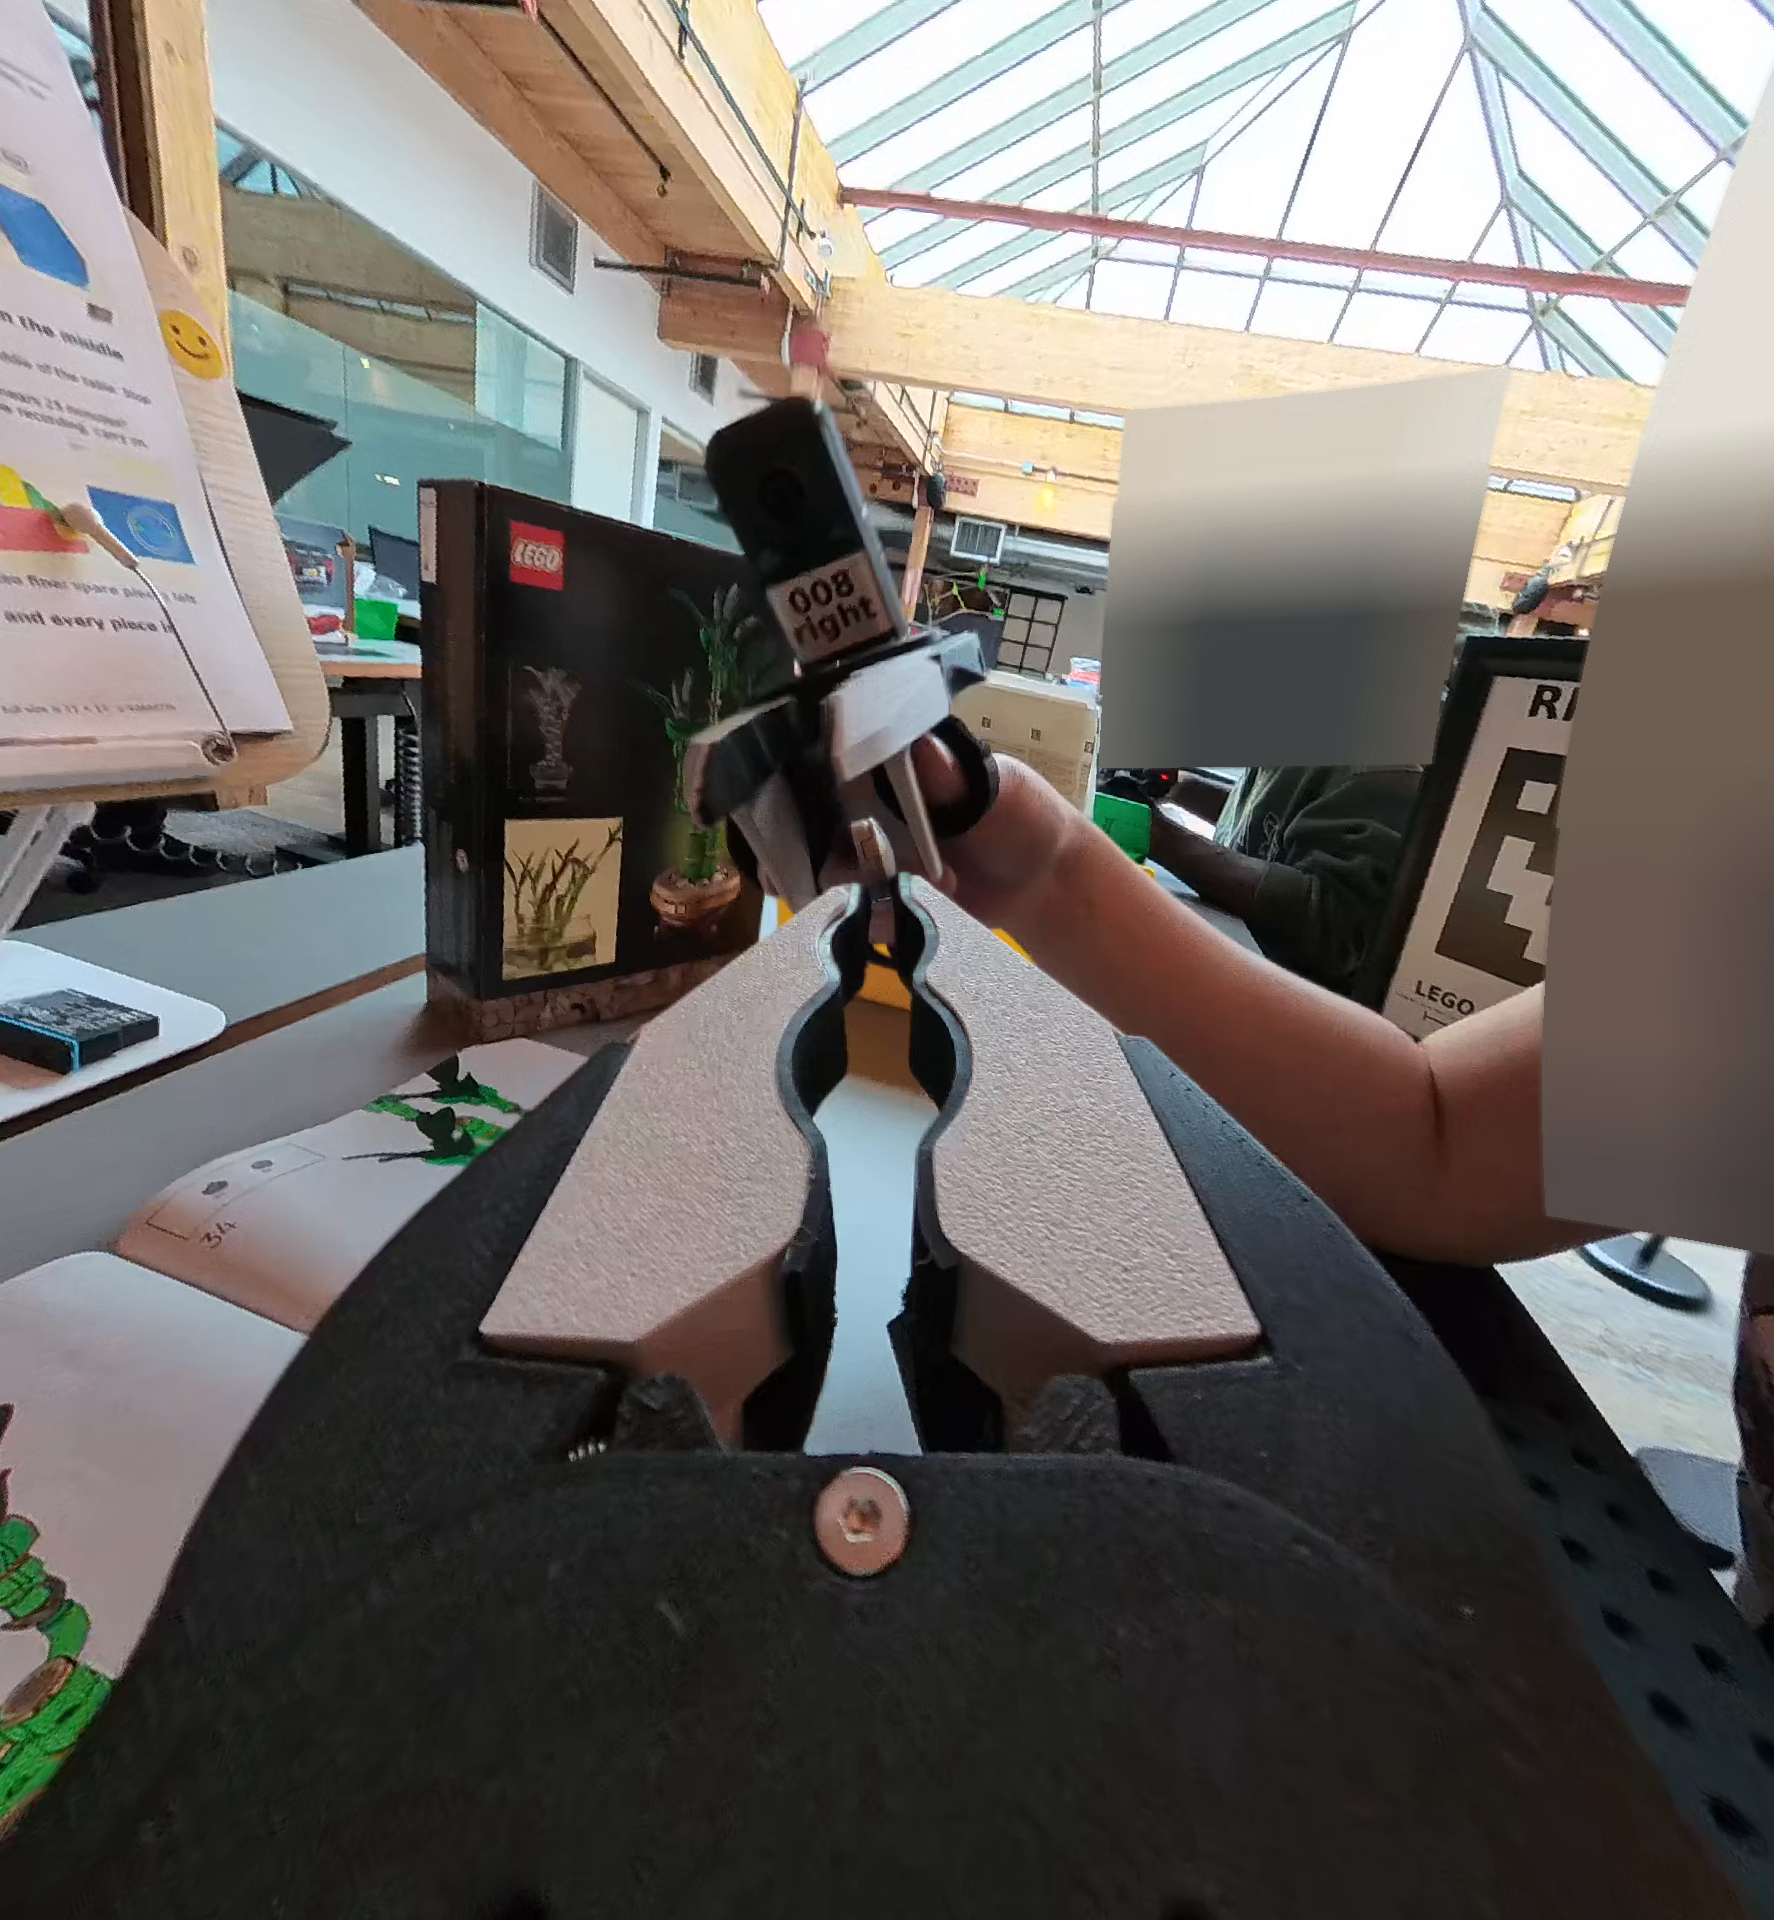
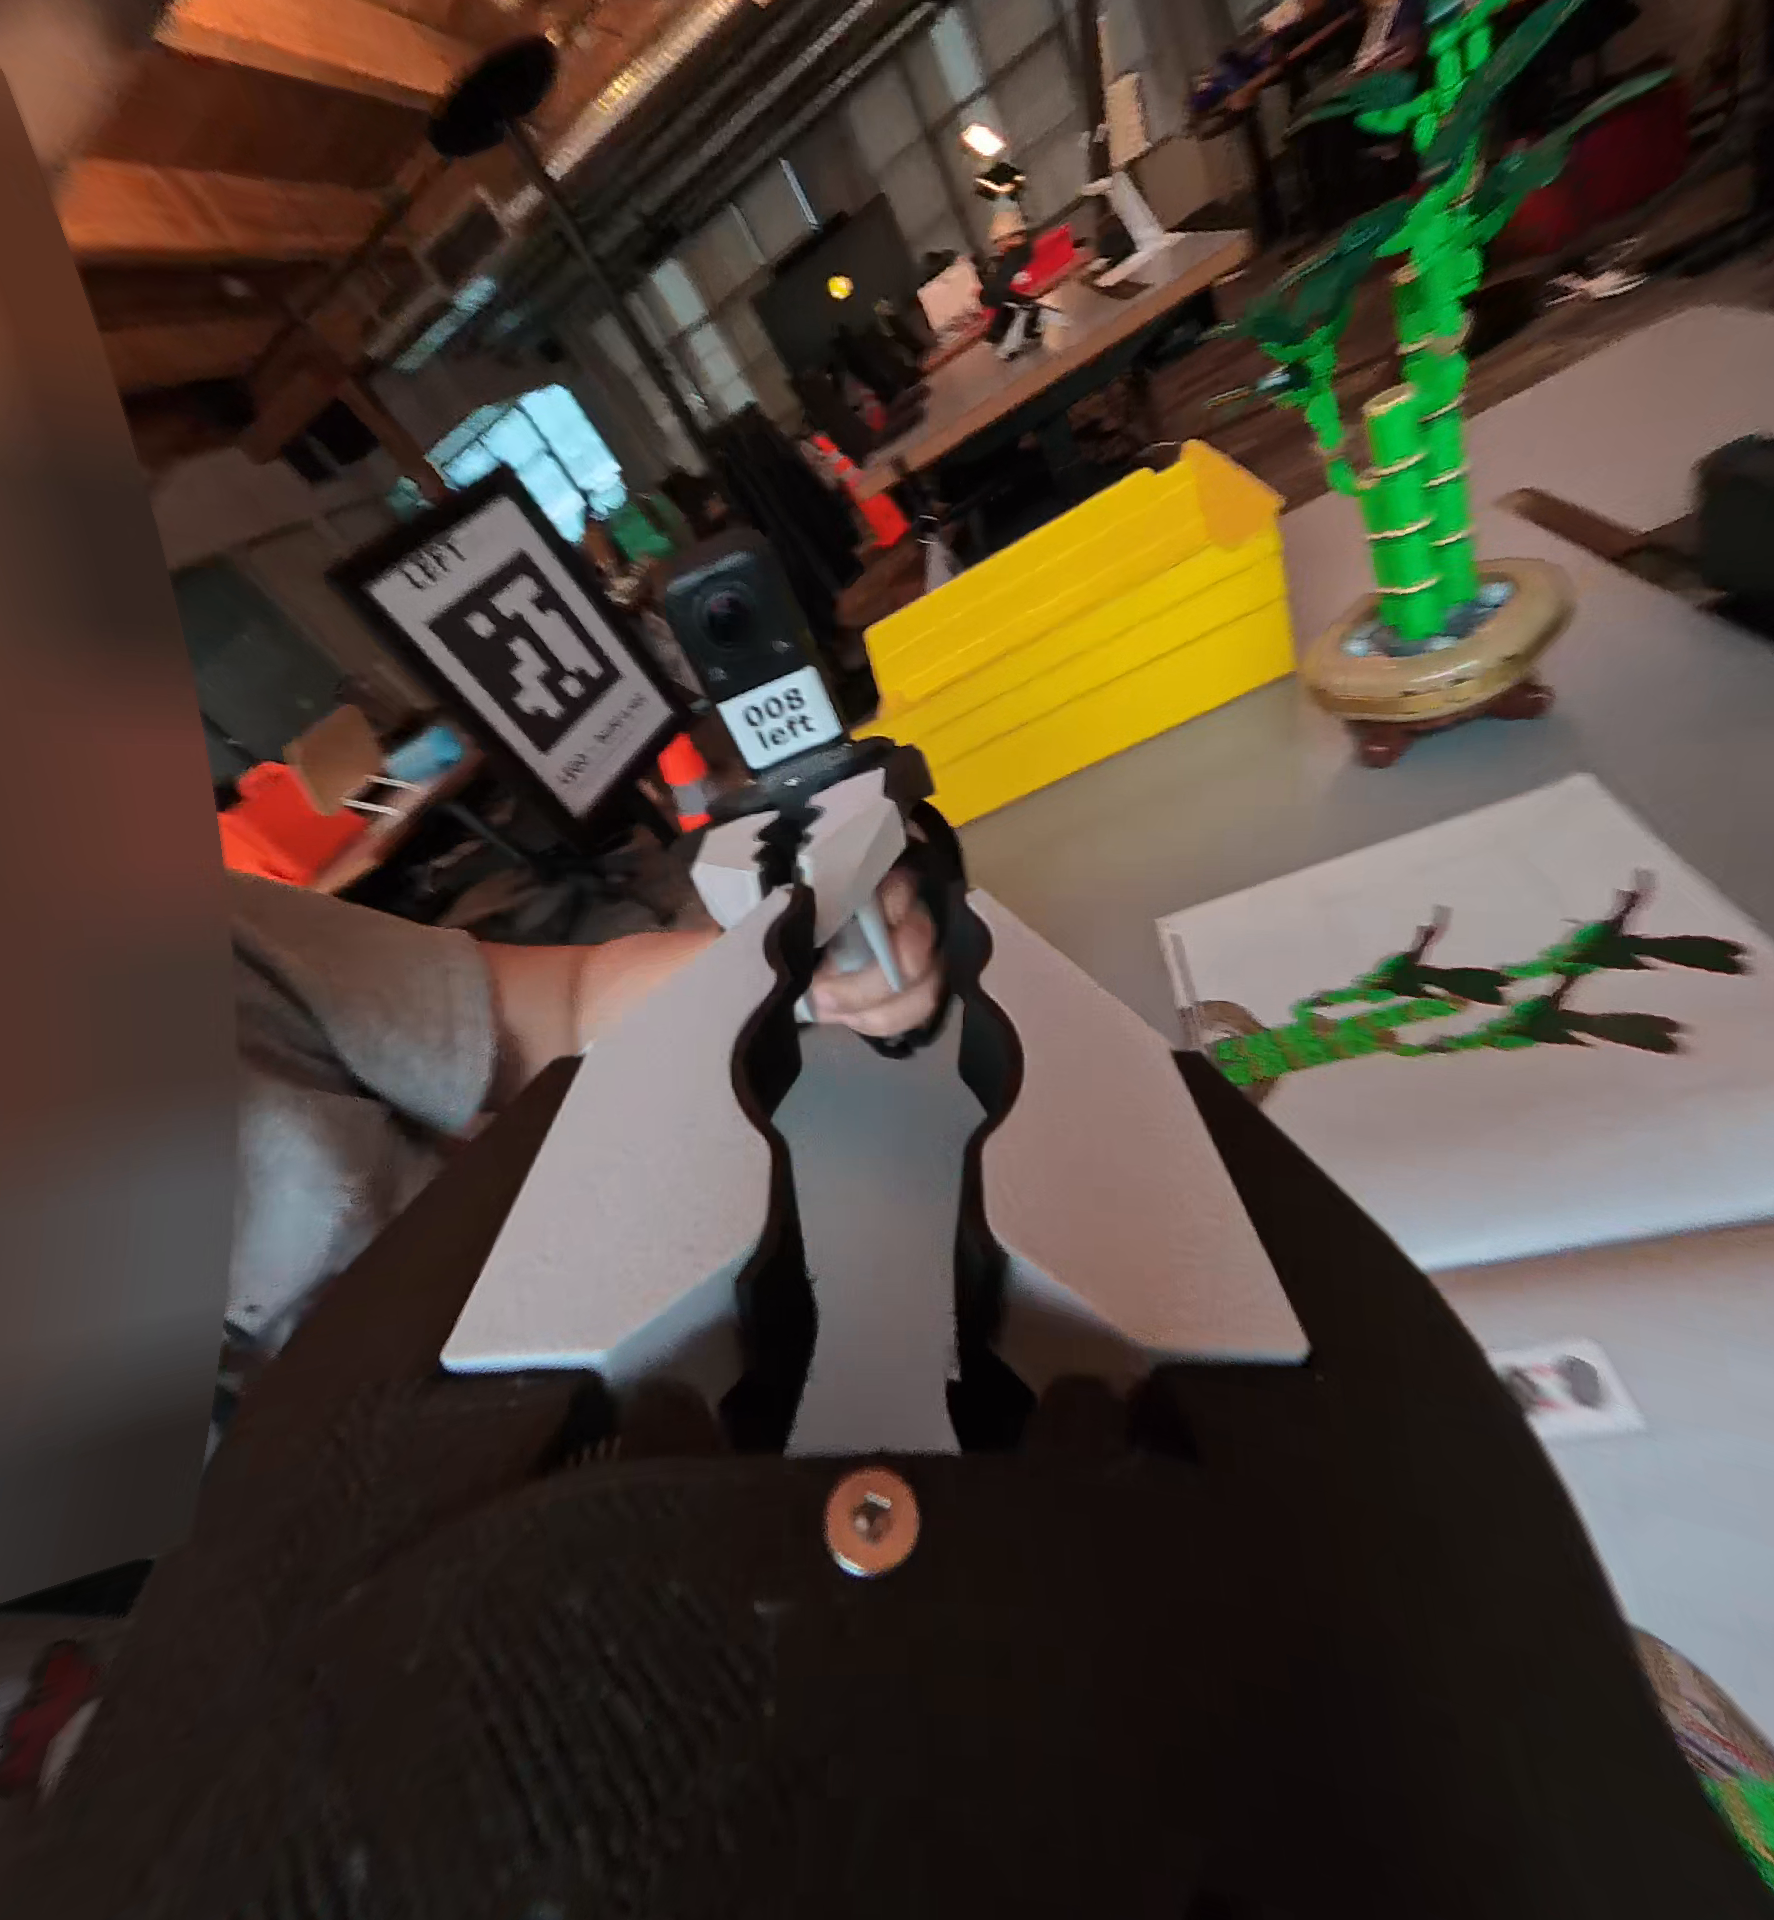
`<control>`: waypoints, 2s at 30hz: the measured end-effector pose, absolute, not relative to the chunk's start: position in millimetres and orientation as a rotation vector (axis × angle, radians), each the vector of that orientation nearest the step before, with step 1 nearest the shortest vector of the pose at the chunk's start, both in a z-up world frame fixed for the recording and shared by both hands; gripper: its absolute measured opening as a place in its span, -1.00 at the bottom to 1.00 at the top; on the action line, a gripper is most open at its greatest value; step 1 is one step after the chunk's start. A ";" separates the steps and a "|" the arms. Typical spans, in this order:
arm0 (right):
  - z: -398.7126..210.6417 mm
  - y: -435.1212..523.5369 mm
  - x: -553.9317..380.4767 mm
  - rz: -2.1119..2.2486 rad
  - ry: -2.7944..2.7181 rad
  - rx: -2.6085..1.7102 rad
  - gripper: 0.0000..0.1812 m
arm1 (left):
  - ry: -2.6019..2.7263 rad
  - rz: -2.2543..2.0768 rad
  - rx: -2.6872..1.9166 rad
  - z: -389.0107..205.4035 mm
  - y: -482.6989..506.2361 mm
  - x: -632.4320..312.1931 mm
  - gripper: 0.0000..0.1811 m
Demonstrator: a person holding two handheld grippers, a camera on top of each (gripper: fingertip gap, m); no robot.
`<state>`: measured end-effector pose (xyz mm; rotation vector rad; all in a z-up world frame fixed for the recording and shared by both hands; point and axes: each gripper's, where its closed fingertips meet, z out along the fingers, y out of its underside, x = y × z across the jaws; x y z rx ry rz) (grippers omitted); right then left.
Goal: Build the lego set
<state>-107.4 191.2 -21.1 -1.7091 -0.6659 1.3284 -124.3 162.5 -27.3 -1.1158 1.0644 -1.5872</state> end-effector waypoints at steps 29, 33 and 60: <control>-51.8 139.1 -127.0 0.968 -1.324 -1.507 -0.95 | 1.425 -1.229 -0.930 -58.8 134.2 -117.5 -0.97; -51.2 134.9 -127.2 1.033 -1.317 -1.511 -0.94 | 1.431 -1.220 -0.899 -58.2 129.6 -117.7 -0.97; -53.7 175.7 -121.6 0.279 -1.331 -1.485 -0.58 | 1.202 -1.925 -1.381 -56.1 161.5 -123.9 -0.98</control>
